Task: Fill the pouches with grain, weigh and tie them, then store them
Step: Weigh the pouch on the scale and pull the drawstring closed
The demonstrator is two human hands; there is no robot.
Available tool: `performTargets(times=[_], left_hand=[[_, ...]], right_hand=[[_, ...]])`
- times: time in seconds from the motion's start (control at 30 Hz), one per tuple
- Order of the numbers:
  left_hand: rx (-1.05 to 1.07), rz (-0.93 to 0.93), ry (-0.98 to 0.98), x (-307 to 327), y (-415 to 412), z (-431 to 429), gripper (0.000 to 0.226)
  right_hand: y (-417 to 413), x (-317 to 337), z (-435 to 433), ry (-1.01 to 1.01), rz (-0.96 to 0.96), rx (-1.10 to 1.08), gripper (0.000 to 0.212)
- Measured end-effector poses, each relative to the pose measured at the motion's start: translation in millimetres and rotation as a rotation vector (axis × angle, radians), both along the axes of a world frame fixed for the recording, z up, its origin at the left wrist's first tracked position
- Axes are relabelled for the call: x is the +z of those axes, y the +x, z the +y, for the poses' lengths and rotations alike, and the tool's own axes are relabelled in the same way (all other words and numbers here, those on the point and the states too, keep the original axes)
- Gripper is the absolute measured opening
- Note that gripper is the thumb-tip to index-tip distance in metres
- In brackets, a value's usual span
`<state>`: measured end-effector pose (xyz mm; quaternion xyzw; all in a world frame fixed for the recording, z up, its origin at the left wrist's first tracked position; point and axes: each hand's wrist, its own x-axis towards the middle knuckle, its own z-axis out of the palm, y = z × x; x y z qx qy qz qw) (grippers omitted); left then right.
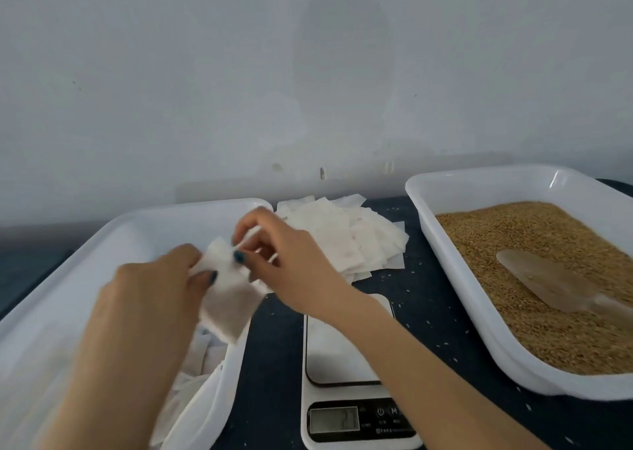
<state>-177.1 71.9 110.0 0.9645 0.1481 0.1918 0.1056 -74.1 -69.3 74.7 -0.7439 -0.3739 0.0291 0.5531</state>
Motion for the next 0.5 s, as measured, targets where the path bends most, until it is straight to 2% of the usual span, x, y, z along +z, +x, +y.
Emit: performTargets(times=[0.17,0.37,0.43,0.5], left_hand=[[0.097,0.158,0.051,-14.3,13.5,55.6,0.022],[0.137,0.485,-0.116,-36.0,21.0,74.2,0.010],[0.157,0.594,-0.062,-41.5,19.3,72.3,0.002],[0.199,0.721,-0.019,-41.6,16.5,71.2,0.010]], right_hand=[[-1.0,0.8,51.7,-0.215,-0.085,0.095,0.031],[2.8,-21.2,86.0,-0.550,-0.231,0.150,0.032],[-0.4,-28.4,90.1,-0.646,-0.324,0.164,0.031],[-5.9,-30.9,90.1,-0.699,-0.435,0.164,0.028]])
